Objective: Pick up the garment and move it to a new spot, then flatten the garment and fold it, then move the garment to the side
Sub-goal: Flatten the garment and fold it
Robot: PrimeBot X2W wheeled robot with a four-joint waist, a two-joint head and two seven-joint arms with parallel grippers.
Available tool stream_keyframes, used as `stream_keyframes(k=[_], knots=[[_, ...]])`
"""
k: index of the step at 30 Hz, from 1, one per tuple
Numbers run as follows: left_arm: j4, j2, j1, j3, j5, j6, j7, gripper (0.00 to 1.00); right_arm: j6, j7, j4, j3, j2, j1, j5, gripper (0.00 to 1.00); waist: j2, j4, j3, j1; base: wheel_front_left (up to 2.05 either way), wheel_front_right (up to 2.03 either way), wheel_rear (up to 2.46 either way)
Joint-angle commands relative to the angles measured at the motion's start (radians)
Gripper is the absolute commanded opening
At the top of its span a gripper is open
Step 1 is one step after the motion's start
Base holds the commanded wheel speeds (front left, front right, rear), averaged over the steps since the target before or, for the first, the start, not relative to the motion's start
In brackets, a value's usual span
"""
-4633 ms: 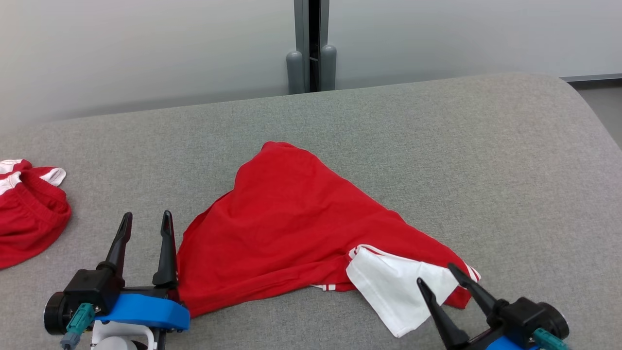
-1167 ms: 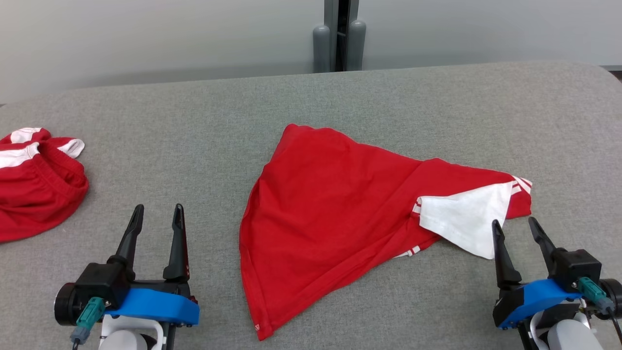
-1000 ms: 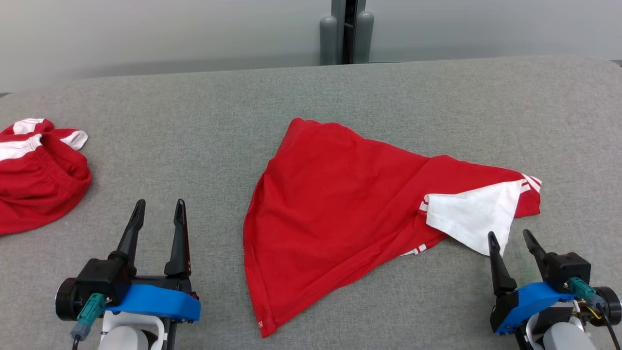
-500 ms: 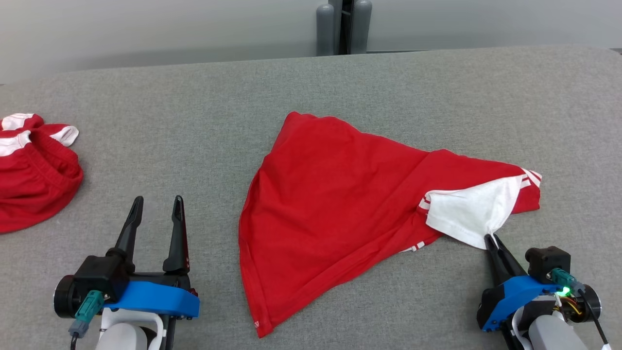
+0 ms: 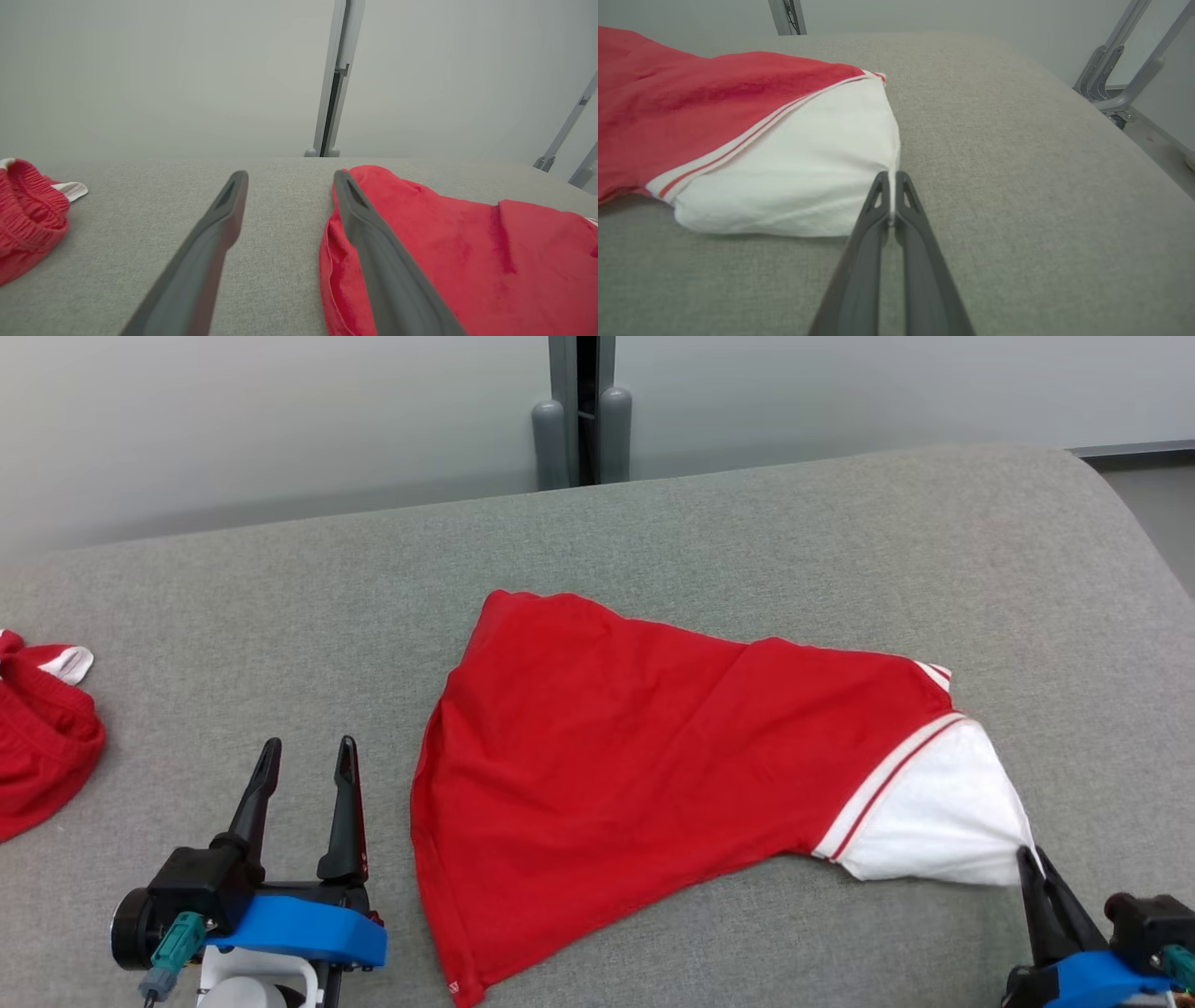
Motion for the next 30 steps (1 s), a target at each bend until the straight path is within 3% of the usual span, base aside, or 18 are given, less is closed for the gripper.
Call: stream_keyframes(k=[1, 8, 9, 10, 11, 17, 23, 30], knots=[[0.002, 0.004, 0.005, -0.001, -0.003, -0.004, -0.003, 1.00, -0.001, 0.024, -0.045, -0.007, 0.005, 0.049, 0.005, 0.00, -0.0001, -0.008, -0.005, 0.0000, 0.00, 0.00, 0.00], [0.003, 0.004, 0.004, 0.001, 0.000, -0.006, -0.003, 1.00, -0.001, 0.152, -0.239, -0.040, 0.026, 0.201, 0.045, 0.00, -0.0001, -0.016, -0.004, 0.0000, 0.00, 0.00, 0.00], [0.004, 0.004, 0.006, 0.001, 0.001, -0.007, -0.003, 1.00, -0.001, 0.162, -0.260, -0.047, 0.027, 0.212, 0.041, 0.19, -0.0001, -0.017, -0.005, 0.0000, 0.00, 0.00, 0.00], [0.005, 0.004, 0.008, 0.002, 0.001, -0.007, -0.003, 1.00, -0.001, 0.163, -0.281, -0.060, 0.028, 0.217, 0.034, 0.91, -0.0001, -0.016, -0.007, 0.0000, 0.00, 0.00, 0.00], [0.007, 0.004, 0.010, 0.001, 0.000, -0.009, -0.003, 1.00, -0.001, 0.166, -0.297, -0.067, 0.029, 0.222, 0.028, 1.00, -0.0001, -0.015, -0.010, 0.0000, 0.00, 0.00, 0.00], [0.009, 0.004, 0.008, 0.003, 0.003, -0.012, -0.003, 1.00, -0.001, 0.152, -0.388, -0.087, 0.040, 0.187, -0.006, 1.00, -0.0001, -0.002, -0.013, 0.0000, 0.00, 0.00, 0.00], [0.009, 0.004, 0.008, 0.004, 0.011, -0.014, -0.003, 1.00, -0.001, 0.060, -0.459, -0.054, 0.069, 0.118, -0.064, 1.00, -0.0001, 0.013, -0.019, 0.0000, 0.00, 0.00, 0.00], [0.005, 0.004, 0.007, 0.010, 0.019, -0.014, -0.003, 1.00, -0.001, -0.013, -0.453, 0.006, 0.112, 0.043, -0.093, 1.00, -0.0001, 0.029, -0.018, 0.0000, 0.00, 0.00, 0.00]])
